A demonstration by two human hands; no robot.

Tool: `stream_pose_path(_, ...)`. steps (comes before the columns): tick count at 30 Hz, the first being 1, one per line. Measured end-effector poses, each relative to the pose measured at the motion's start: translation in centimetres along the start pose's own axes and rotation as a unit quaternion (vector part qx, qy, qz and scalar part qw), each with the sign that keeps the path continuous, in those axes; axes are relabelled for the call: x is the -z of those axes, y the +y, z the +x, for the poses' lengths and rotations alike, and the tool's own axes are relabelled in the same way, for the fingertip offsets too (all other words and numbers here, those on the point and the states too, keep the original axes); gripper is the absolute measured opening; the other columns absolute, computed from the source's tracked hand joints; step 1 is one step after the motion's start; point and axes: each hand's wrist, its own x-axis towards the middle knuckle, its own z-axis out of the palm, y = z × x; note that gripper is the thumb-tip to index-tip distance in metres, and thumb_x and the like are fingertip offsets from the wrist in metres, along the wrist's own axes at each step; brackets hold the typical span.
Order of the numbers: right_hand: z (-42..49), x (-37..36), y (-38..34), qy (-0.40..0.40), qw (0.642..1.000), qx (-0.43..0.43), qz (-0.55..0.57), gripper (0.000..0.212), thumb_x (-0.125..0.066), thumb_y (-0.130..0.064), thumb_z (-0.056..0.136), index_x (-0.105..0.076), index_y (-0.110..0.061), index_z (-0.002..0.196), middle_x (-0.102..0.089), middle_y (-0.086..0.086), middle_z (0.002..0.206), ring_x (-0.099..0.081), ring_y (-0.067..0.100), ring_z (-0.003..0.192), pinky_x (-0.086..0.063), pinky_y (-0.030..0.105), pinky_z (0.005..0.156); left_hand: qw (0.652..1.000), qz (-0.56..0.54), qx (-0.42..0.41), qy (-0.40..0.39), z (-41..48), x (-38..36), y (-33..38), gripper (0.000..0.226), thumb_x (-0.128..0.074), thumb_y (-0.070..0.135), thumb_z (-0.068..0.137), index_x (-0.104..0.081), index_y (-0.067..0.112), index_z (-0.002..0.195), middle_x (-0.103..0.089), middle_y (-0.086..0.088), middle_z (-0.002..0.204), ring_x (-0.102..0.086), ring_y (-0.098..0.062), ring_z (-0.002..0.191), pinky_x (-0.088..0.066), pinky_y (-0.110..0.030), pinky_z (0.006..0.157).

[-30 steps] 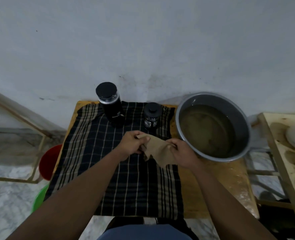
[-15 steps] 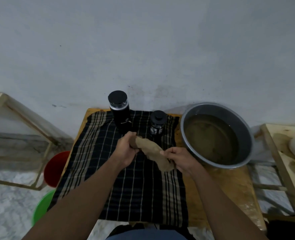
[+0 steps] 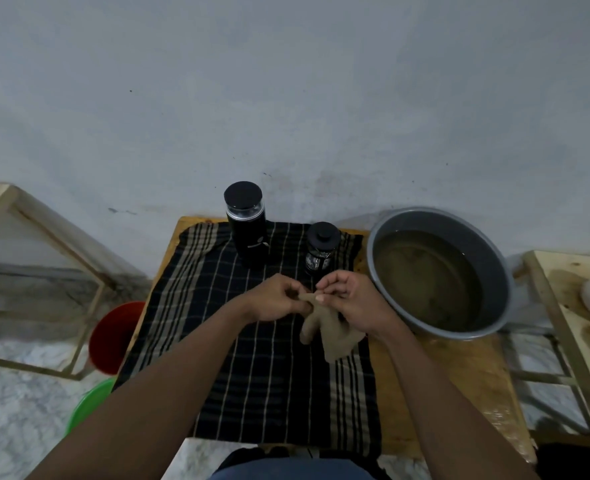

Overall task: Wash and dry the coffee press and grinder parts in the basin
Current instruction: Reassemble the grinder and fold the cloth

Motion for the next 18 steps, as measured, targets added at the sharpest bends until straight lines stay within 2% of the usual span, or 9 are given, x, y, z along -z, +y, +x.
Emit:
stream_pose_path(2, -0.1, 0.5, -0.2, 0.010, 1.000, 0.000, -0.015, 0.019, -0.078, -0.006, 0.085, -0.066, -0.012, 0.100, -0.074, -0.003, 0.083, -0.069, 0.003, 0.075, -0.054, 0.020, 0.069, 1.000, 0.014, -0.010, 0.007, 0.0, 0.5, 0.4, 0.010, -0.080, 0.019, 0.085, -0.074, 0.011, 0.083, -0.076, -0.009, 0.098, -0.069, -0.015, 0.087, -0.055, -0.028, 0.087)
stream_pose_path(4, -0.1, 1.3, -0.5, -0.040, 0.996, -0.016, -0.072, 0.030, -0.083, -0.010, 0.082, -0.066, -0.014, 0.107, -0.071, -0.008, 0.082, -0.065, -0.001, 0.069, -0.052, 0.018, 0.064, 0.999, 0.018, -0.034, 0.028, 0.1, 1.0, 0.9, 0.013, -0.082, 0.021, 0.084, -0.074, 0.012, 0.080, -0.073, -0.005, 0.082, -0.064, -0.009, 0.074, -0.051, -0.022, 0.073)
stream_pose_path(5, -0.2, 1.6, -0.5, -0.078, 0.989, -0.026, -0.124, 0.035, -0.084, -0.013, 0.080, -0.067, -0.014, 0.110, -0.070, -0.010, 0.084, -0.065, 0.000, 0.072, -0.053, 0.020, 0.065, 0.998, 0.019, -0.040, 0.039, 0.1, 1.2, 0.9, 0.012, -0.083, 0.022, 0.083, -0.075, 0.014, 0.079, -0.072, -0.002, 0.078, -0.064, -0.009, 0.073, -0.051, -0.023, 0.071)
stream_pose_path(7, -0.3, 1.9, 0.0, -0.114, 0.965, -0.031, -0.235, 0.028, -0.081, -0.018, 0.084, -0.070, -0.016, 0.111, -0.068, -0.011, 0.087, -0.066, 0.007, 0.080, -0.056, 0.030, 0.073, 0.997, 0.015, -0.046, 0.054, 0.2, 1.5, 0.9, 0.009, -0.083, 0.023, 0.082, -0.078, 0.016, 0.081, -0.075, -0.003, 0.082, -0.067, -0.011, 0.077, -0.054, -0.025, 0.074)
stream_pose_path(10, -0.8, 2.4, 1.1, -0.072, 0.947, -0.028, -0.311, 0.006, -0.067, -0.024, 0.092, -0.069, -0.020, 0.096, -0.066, -0.006, 0.081, -0.063, 0.012, 0.075, -0.052, 0.036, 0.067, 0.995, 0.015, -0.049, 0.082, 0.1, 1.7, 0.7, 0.010, -0.082, 0.022, 0.083, -0.079, 0.014, 0.087, -0.077, 0.002, 0.088, -0.068, -0.005, 0.084, -0.053, -0.021, 0.078)
stream_pose_path(13, -1.3, 3.1, 2.1, -0.054, 0.935, -0.037, -0.348, 0.026, -0.052, -0.027, 0.094, -0.055, -0.012, 0.073, -0.058, 0.010, 0.074, -0.058, 0.025, 0.068, -0.044, 0.040, 0.060, 0.994, 0.014, -0.054, 0.097, 0.0, 1.6, 0.4, 0.011, -0.080, 0.022, 0.085, -0.079, 0.012, 0.089, -0.076, 0.002, 0.089, -0.069, -0.005, 0.086, -0.053, -0.019, 0.079)
stream_pose_path(15, -1.9, 3.4, 2.4, -0.026, 0.951, -0.050, -0.304, 0.034, -0.042, -0.027, 0.099, -0.056, -0.005, 0.078, -0.057, 0.011, 0.077, -0.056, 0.027, 0.072, -0.044, 0.042, 0.065, 0.993, 0.002, -0.058, 0.104, 0.1, 1.2, 0.3, 0.012, -0.080, 0.022, 0.085, -0.079, 0.010, 0.089, -0.077, 0.000, 0.089, -0.069, -0.007, 0.085, -0.055, -0.021, 0.078)
stream_pose_path(16, -2.2, 3.5, 2.5, -0.005, 0.968, -0.069, -0.240, 0.035, -0.039, -0.025, 0.102, -0.060, -0.002, 0.086, -0.059, 0.009, 0.081, -0.057, 0.025, 0.076, -0.044, 0.041, 0.069, 0.992, -0.003, -0.059, 0.109, 0.2, 1.0, 0.3, 0.012, -0.081, 0.021, 0.085, -0.079, 0.010, 0.088, -0.077, -0.002, 0.089, -0.069, -0.006, 0.083, -0.054, -0.020, 0.076)
stream_pose_path(18, -2.8, 3.6, 2.6, 0.049, 0.988, -0.148, -0.002, 0.030, -0.037, -0.020, 0.107, -0.065, -0.008, 0.105, -0.065, 0.003, 0.096, -0.060, 0.019, 0.091, -0.051, 0.041, 0.080, 0.991, -0.008, -0.061, 0.119, 0.2, 0.8, 0.4, 0.010, -0.082, 0.021, 0.084, -0.078, 0.011, 0.085, -0.077, -0.004, 0.087, -0.067, -0.005, 0.078, -0.052, -0.017, 0.071)
